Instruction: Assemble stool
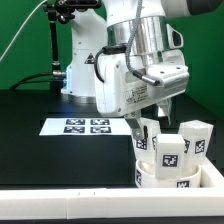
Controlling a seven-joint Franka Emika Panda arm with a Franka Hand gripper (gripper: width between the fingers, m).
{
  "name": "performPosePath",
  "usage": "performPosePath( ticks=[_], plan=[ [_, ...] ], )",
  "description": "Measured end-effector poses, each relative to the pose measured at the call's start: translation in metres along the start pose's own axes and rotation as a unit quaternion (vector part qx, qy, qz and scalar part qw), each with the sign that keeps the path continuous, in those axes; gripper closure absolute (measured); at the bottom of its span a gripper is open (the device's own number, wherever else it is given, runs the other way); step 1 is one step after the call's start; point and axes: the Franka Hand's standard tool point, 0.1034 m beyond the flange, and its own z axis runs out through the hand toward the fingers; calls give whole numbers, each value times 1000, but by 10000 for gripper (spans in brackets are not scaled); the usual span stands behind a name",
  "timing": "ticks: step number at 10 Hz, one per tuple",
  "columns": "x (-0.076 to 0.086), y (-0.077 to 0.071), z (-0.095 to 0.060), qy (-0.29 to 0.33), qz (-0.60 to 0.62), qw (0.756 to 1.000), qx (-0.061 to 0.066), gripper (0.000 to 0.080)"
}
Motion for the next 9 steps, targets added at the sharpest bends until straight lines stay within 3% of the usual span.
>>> performPosePath(
  ticks=[1, 3, 4, 9],
  plan=[
    [-2, 0, -6, -5, -9, 1000, 1, 167],
    [-7, -6, -27, -19, -36, 999, 6, 154],
    [-7, -6, -35, -25, -48, 999, 3, 154],
    [-6, -5, -32, -22, -50, 999, 2, 151]
  ],
)
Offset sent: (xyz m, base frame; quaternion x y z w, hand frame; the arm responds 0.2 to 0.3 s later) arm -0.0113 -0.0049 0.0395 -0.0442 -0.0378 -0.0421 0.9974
